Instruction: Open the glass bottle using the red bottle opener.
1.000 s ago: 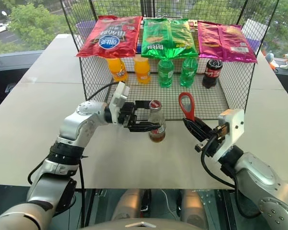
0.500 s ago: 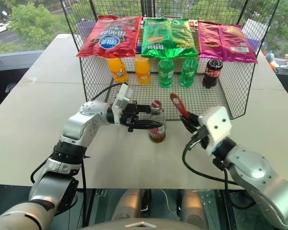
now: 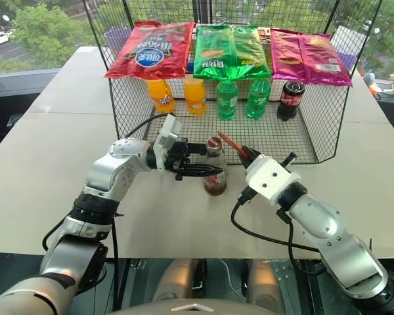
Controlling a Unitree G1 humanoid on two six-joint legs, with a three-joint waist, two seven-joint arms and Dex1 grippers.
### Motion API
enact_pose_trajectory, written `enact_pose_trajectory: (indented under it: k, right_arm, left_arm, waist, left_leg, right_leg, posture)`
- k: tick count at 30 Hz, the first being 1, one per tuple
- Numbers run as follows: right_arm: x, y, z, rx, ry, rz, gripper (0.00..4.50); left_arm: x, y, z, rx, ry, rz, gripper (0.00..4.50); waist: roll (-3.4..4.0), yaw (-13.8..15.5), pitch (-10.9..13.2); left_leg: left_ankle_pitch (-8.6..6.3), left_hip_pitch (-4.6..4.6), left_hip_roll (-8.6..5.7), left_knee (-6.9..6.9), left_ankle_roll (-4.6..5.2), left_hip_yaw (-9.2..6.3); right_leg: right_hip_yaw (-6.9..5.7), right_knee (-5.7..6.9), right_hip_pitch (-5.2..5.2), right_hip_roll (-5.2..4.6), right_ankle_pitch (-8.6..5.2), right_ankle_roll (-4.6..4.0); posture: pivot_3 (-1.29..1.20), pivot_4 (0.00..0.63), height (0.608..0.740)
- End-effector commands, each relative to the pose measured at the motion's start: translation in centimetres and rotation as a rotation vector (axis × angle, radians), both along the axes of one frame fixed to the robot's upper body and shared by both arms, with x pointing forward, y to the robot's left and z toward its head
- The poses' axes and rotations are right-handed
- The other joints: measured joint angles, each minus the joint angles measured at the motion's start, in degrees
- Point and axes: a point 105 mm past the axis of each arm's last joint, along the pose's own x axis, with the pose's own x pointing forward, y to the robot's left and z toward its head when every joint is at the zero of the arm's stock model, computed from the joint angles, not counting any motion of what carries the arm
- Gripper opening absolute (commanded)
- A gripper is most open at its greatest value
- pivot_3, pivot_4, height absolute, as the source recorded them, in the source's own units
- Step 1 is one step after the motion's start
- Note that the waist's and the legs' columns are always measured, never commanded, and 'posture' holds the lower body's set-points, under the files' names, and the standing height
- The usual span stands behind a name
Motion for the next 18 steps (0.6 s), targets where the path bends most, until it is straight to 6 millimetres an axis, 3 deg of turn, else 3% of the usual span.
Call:
enact_pose_trajectory:
  k: [1, 9, 18]
  right_arm:
    - [-0.3, 0.3, 1.3, -0.012, -0.088, 0.012, 0.00]
    - [-0.8, 0.8, 1.3, -0.113, -0.197, 0.037, 0.00]
    - [-1.8, 1.6, -1.5, -0.246, -0.285, 0.095, 0.00]
  left_arm:
    - [0.0, -0.1, 1.1, -0.027, -0.037, -0.007, 2.20]
    - [0.1, 0.0, 1.2, -0.036, -0.034, 0.001, 2.20]
    - [0.0, 0.2, 1.5, -0.046, -0.021, 0.013, 2.20]
  waist:
    - [0.00, 0.0, 0.0]
    - [0.00, 0.0, 0.0]
    - [0.00, -0.1, 0.0]
  left_leg:
    - [0.00, 0.00, 0.00, 0.00, 0.00, 0.00]
    - [0.00, 0.00, -0.01, 0.00, 0.00, 0.01]
    - [0.01, 0.02, -0.01, 0.00, -0.02, 0.01]
  right_leg:
    - [0.00, 0.00, 0.00, 0.00, 0.00, 0.00]
    - [0.00, 0.00, 0.00, 0.00, 0.00, 0.00]
    - [0.00, 0.00, 0.01, 0.00, 0.00, 0.00]
  posture:
    - [0.00, 0.150, 0.740]
    - [0.00, 0.150, 0.740]
    - [0.00, 0.150, 0.740]
